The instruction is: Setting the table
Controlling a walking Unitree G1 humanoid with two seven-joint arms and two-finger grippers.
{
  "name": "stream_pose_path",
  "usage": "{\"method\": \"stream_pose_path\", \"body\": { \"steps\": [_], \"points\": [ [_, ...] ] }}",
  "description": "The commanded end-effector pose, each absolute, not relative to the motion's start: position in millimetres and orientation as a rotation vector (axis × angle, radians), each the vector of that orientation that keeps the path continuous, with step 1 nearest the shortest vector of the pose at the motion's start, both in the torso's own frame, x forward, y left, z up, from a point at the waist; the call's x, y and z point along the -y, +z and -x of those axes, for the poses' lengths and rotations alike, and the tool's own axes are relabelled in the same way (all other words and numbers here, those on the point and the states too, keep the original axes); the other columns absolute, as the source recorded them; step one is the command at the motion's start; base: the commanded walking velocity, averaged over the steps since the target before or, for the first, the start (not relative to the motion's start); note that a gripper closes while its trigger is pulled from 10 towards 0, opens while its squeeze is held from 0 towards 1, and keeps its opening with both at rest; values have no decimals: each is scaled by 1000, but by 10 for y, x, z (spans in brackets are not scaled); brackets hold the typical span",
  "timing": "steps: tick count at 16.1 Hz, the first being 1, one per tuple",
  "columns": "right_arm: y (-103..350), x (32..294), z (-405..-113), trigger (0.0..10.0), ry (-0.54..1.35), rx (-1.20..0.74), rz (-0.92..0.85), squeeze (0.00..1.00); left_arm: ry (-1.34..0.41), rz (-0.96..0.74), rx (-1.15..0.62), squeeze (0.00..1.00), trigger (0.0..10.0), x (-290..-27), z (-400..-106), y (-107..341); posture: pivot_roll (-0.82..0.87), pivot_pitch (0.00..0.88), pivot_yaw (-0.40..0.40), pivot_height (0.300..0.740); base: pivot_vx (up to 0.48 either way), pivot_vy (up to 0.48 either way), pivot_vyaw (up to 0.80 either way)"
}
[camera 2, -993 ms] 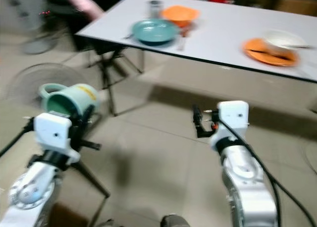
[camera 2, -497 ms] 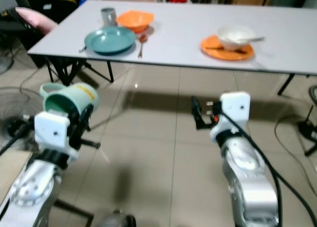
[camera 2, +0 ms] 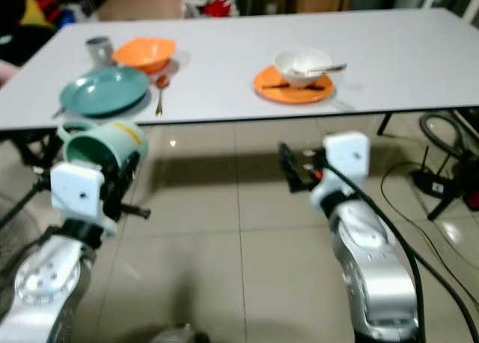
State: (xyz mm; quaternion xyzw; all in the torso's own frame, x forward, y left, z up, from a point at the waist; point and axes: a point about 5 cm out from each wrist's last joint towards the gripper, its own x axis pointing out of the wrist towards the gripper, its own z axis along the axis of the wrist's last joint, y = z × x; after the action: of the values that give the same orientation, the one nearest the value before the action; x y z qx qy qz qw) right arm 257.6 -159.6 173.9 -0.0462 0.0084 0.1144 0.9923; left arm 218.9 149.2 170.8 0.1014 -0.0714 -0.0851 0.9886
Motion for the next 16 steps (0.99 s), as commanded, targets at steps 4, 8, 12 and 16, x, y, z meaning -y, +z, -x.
{"method": "stream_pose_path", "body": {
  "steps": [4, 8, 12, 16],
  "points": [
    [1770, 1563, -2611, 10000, 265, 2, 91, 0, -171, -210, 151, 0, 10000, -1516, -2222, 1717, -19, 61, 47, 740, 401, 0, 0],
    [1776, 1551, -2609, 10000, 279, 9, 92, 0, -185, -216, 151, 0, 10000, -1506, -2236, 1706, -24, 54, 48, 740, 400, 0, 0],
    [1779, 1555, -2620, 10000, 279, 7, 69, 0, -192, -218, 156, 0, 10000, -1503, -2263, 1712, -25, 49, 51, 740, 399, 0, -600],
    [1793, 1559, -2625, 10000, 295, 15, 83, 0, -196, -217, 153, 0, 10000, -1494, -2269, 1699, -28, 49, 52, 740, 399, 0, -600]
  ]
}}
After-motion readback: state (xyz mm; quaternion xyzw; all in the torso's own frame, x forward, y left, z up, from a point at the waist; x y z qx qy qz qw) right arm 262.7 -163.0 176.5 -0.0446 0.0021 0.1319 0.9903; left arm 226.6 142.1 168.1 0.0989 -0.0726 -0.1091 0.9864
